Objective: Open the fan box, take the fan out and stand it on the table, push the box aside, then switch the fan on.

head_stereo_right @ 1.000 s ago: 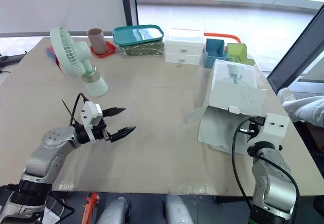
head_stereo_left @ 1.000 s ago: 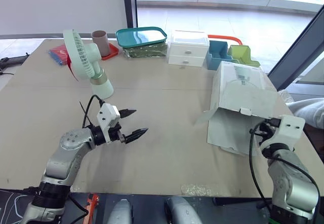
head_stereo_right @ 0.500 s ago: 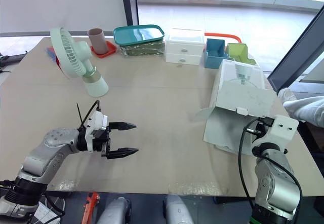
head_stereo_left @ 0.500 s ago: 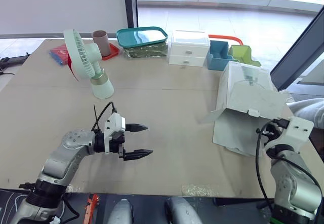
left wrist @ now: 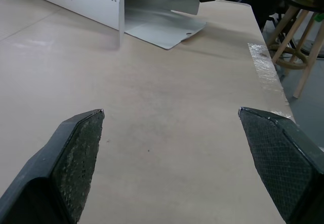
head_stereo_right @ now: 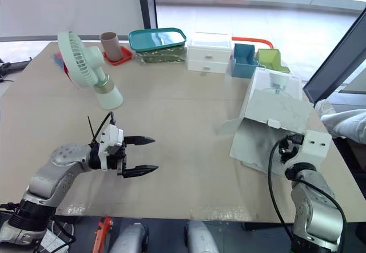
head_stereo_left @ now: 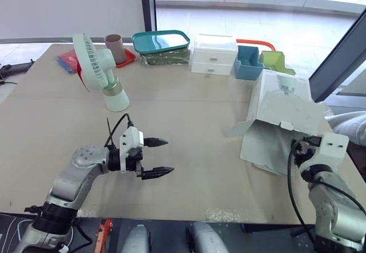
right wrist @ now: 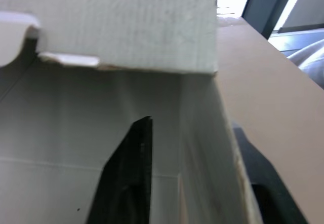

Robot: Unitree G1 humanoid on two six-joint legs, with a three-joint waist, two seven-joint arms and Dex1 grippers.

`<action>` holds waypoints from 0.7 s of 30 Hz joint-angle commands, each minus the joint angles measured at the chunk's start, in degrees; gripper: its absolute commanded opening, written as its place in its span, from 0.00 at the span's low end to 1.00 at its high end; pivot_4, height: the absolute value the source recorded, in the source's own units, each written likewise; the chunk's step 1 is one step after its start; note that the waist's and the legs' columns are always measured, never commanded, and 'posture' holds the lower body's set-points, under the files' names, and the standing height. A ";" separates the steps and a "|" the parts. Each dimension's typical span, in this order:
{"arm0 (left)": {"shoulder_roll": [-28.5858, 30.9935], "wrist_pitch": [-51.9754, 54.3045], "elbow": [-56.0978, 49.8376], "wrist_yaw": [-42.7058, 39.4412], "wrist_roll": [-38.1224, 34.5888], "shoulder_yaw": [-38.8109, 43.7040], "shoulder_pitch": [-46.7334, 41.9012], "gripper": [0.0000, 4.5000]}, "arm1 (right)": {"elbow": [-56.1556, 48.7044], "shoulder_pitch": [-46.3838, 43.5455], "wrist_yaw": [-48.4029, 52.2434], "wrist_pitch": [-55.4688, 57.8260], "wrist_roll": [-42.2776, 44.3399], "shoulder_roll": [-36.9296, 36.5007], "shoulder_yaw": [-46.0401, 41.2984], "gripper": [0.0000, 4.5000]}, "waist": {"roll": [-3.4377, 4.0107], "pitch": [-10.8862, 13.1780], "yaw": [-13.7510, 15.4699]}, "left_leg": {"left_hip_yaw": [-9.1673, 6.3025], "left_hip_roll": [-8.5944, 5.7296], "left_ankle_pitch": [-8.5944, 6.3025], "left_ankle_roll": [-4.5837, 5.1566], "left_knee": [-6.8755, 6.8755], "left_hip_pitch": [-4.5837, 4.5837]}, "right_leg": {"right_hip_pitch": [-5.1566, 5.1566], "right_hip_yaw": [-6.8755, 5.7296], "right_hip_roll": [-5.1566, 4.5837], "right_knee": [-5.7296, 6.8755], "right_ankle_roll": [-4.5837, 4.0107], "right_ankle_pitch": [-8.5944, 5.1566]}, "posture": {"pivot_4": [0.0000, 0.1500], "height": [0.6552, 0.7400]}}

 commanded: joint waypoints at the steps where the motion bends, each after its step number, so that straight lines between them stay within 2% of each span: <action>1: -0.61 -1.32 -0.70 0.26 0.28 -0.17 -0.84 1.00 | -3.97 3.03 2.24 -2.15 0.17 -1.95 -0.34 0.71 | 0.00 0.00 0.06 | 0.00 0.00 -0.01 0.01 0.00 0.00 | 0.00 0.01 0.00 0.00 0.00 0.00 | 1.00 1.00; 3: -0.85 -1.35 -0.76 0.35 0.37 -0.22 -0.77 1.00 | -5.27 5.23 3.12 -2.38 0.59 -1.74 -0.25 0.89 | 0.00 0.00 0.09 | 0.01 -0.01 -0.01 0.02 0.00 0.00 | 0.00 0.01 -0.01 0.00 0.00 0.00 | 1.00 1.00; 5: -1.09 -1.35 -0.80 0.55 0.48 -0.16 -0.72 1.00 | -6.84 8.20 4.29 -3.39 0.85 -0.83 0.67 0.98 | 0.01 -0.01 0.07 | 0.01 0.00 -0.01 0.02 0.00 0.00 | 0.00 0.02 -0.01 0.00 0.08 -0.05 | 1.00 1.00; 12: -1.15 -1.12 -1.34 0.89 0.25 0.12 -0.50 1.00 | -9.17 17.34 12.42 -9.48 0.62 -2.86 4.78 0.98 | 0.06 -0.03 0.04 | 0.09 0.01 -0.01 0.02 0.00 0.06 | 0.01 0.10 0.00 0.00 0.32 -0.20 | 1.00 1.00; 21: -0.72 -1.26 -1.12 0.74 0.16 0.48 -0.64 1.00 | -12.81 29.10 35.96 -22.05 10.16 -9.93 3.33 0.98 | 0.05 -0.04 0.00 | 0.09 0.02 -0.04 0.06 0.00 0.07 | 0.03 0.08 0.01 -0.01 0.38 -0.26 | 1.00 1.00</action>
